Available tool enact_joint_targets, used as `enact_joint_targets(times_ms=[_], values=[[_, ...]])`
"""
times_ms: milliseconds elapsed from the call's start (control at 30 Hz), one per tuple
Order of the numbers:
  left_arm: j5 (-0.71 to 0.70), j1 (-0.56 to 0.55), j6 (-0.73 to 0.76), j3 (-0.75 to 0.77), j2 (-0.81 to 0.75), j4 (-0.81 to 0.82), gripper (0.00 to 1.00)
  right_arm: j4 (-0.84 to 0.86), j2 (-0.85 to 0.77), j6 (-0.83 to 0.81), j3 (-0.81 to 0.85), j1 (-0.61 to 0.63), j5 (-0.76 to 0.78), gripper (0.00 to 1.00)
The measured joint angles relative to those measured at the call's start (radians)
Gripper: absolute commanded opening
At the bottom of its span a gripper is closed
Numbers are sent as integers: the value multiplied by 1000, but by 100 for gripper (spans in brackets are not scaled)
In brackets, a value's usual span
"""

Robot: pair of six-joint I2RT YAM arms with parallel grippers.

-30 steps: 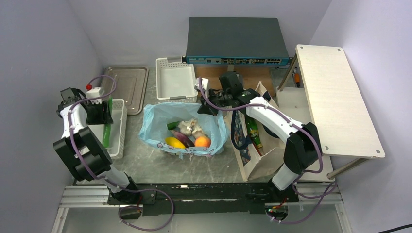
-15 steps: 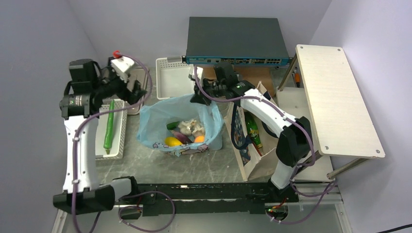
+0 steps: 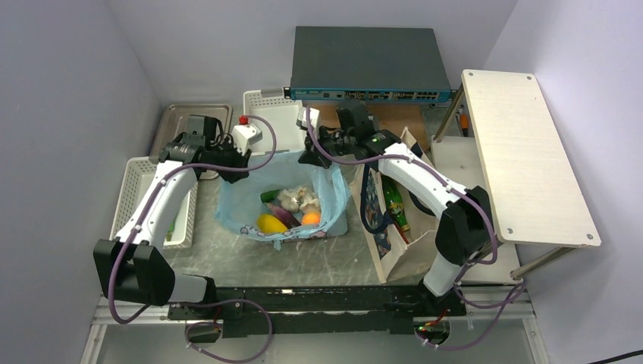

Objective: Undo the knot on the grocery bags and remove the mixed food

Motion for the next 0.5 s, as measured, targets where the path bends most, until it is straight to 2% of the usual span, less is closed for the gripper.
enact_joint_targets(times_ms=[133,267,367,500], values=[[-19,-2,-21,87,19,-2,0,-17,10,-1,41,-2,5,0],[25,-2,-33,184,-28,47,0,-27,19,-2,132,-27,-7,0],[65,-2,-5,162,-127,61,0,-32,-31,-14,104,-38,-29,0],[80,-10,84,-2,-265,59,0,-42,-126,-66,-53,13,-32,0]])
